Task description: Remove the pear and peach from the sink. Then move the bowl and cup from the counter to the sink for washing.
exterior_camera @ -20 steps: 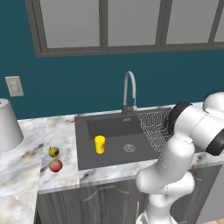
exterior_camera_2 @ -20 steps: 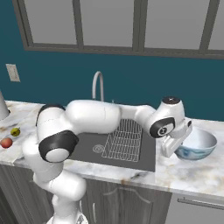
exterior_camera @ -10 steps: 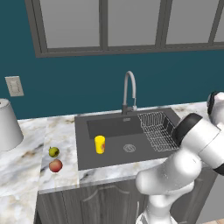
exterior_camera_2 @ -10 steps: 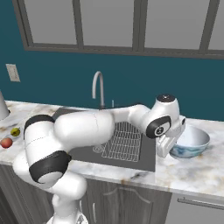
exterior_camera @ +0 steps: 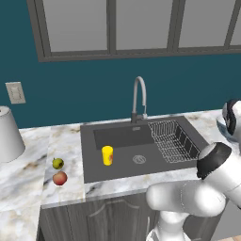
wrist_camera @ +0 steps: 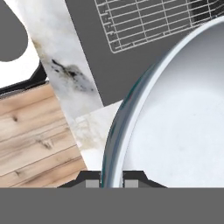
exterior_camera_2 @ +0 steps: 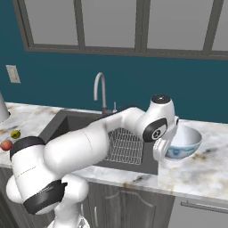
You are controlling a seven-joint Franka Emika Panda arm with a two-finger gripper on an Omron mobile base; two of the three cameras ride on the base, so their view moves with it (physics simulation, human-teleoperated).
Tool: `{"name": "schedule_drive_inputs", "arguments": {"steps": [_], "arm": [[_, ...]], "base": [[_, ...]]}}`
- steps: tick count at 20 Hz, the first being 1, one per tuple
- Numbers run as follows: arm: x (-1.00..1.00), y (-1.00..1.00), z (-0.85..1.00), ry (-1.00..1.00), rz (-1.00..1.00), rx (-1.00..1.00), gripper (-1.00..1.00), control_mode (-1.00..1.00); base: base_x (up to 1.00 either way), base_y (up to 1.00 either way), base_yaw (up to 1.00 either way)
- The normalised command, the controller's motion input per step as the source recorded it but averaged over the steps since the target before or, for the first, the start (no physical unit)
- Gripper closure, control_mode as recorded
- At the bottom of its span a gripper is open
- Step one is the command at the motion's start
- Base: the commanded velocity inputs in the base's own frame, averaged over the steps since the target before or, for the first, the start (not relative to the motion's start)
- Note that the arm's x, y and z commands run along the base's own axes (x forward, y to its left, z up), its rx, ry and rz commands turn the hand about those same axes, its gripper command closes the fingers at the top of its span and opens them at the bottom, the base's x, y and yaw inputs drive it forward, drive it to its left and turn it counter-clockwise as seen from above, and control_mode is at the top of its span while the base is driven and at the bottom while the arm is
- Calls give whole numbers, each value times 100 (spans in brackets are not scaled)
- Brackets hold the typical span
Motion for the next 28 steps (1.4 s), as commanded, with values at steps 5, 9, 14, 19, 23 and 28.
{"name": "schedule_drive_inputs", "arguments": {"steps": [5,9,14,19,23,28], "arm": [[-16,27,11,0,16,0,100,-100],[-15,29,11,0,16,0,100,-100],[-16,31,11,0,15,0,100,-100],[-13,31,14,0,13,0,100,-100],[-8,33,15,0,10,0,100,-100],[-9,32,12,0,10,0,100,-100]], "base": [[0,0,0],[0,0,0],[0,0,0],[0,0,0],[0,0,0],[0,0,0]]}}
